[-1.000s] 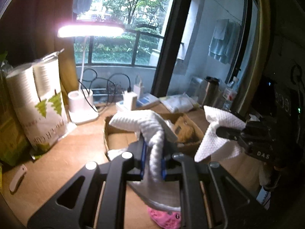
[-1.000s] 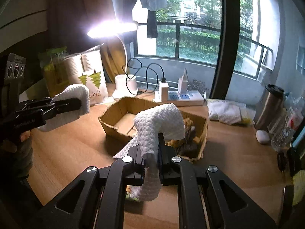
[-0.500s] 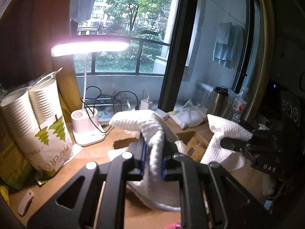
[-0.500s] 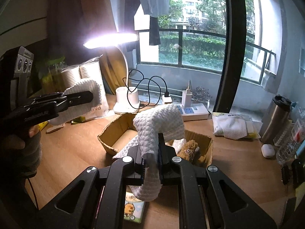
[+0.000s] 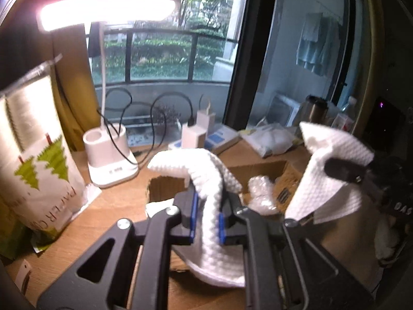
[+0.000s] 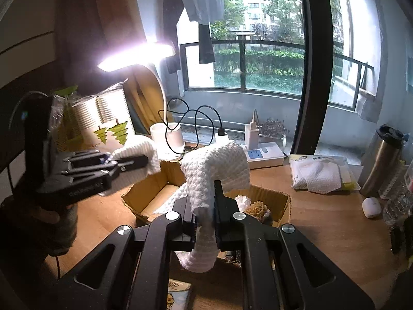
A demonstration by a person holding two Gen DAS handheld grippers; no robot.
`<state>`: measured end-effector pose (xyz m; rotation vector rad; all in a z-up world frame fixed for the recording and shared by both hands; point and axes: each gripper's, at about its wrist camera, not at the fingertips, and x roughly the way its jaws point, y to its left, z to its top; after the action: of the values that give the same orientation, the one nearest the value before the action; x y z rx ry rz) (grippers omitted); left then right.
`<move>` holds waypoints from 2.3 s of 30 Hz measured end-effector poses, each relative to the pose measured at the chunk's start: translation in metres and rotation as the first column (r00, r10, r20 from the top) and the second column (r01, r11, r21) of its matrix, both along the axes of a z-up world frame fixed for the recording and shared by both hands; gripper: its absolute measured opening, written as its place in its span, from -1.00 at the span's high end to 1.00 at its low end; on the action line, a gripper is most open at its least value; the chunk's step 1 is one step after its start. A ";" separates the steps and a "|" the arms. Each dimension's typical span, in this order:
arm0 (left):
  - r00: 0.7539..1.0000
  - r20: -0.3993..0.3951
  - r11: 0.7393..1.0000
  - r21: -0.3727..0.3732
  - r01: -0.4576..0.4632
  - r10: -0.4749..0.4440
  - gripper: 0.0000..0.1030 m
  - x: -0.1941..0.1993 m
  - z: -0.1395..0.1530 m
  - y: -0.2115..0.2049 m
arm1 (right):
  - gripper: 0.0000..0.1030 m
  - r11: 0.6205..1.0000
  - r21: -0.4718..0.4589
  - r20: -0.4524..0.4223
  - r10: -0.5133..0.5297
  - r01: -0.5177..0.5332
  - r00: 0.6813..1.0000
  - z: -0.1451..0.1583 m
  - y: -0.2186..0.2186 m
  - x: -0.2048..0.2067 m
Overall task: Organize soft objects
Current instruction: 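Carry both white towels over the cardboard box and open both tools, then move both tools back toward the pink plush and tissue pack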
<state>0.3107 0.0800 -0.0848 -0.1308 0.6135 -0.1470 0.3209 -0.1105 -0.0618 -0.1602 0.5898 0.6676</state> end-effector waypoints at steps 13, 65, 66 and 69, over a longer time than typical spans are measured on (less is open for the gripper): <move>0.993 -0.119 1.000 0.005 -0.024 0.025 -0.20 0.025 -0.042 0.002 | 0.77 1.000 -0.022 -0.045 0.006 -0.007 0.999 -0.019 0.013 0.020; 0.982 -0.056 0.977 -0.099 -0.186 0.182 -0.33 -0.035 -0.015 0.067 | 0.00 0.976 -0.209 -0.145 0.030 -0.061 0.989 -0.069 0.108 0.032; 0.982 -0.052 0.978 -0.095 -0.186 0.181 -0.33 -0.039 -0.013 0.065 | -0.01 0.977 -0.205 -0.140 0.027 -0.056 0.990 -0.066 0.105 0.030; 0.983 -0.042 0.980 -0.089 -0.180 0.176 -0.33 -0.048 -0.007 0.058 | -0.02 0.980 -0.193 -0.126 0.017 -0.042 0.992 -0.057 0.091 0.019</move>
<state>0.2623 0.1377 -0.0918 -0.2771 0.6264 0.0005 0.3399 -0.0192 -0.1193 -0.3132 0.7745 0.6511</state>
